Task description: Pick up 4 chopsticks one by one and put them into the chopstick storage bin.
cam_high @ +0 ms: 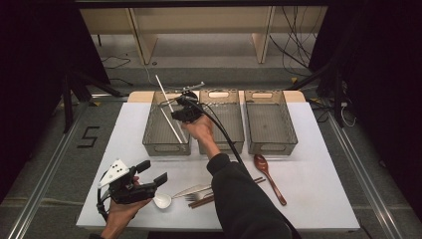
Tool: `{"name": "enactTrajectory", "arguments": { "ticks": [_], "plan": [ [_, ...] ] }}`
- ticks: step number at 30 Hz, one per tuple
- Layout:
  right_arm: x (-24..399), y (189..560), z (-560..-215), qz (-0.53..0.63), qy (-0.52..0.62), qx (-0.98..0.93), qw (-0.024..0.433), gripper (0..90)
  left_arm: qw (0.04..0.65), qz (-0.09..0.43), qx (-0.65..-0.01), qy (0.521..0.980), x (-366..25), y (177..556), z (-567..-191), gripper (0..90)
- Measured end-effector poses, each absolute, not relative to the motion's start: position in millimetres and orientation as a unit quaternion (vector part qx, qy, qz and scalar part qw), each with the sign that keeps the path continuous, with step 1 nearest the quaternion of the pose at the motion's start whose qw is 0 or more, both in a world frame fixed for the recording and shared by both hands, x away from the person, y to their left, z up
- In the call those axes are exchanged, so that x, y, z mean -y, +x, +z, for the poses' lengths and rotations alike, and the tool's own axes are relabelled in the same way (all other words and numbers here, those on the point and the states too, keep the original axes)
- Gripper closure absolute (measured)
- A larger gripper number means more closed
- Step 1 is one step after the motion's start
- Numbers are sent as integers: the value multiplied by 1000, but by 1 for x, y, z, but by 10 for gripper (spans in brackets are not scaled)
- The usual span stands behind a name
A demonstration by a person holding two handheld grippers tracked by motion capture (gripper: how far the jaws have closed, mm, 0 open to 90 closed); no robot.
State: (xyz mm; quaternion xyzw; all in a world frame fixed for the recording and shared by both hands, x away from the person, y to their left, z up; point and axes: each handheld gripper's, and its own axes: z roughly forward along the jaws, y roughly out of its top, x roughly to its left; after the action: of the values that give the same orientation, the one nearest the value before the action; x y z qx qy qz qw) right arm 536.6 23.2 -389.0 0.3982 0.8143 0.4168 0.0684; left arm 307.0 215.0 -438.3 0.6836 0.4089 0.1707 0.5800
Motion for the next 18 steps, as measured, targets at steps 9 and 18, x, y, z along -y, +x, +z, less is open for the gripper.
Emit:
{"name": "enactTrajectory", "arguments": {
  "ticks": [9, 18],
  "plan": [
    [-24, 536, -397, 412, 403, -815, 61, 846, 581, 170, -409, 683, -214, 307, -438, 169],
    [-23, 536, -403, 399, 413, -817, 52, 830, 580, 170, -408, 684, -215, 307, -438, 169]
  ]
}}
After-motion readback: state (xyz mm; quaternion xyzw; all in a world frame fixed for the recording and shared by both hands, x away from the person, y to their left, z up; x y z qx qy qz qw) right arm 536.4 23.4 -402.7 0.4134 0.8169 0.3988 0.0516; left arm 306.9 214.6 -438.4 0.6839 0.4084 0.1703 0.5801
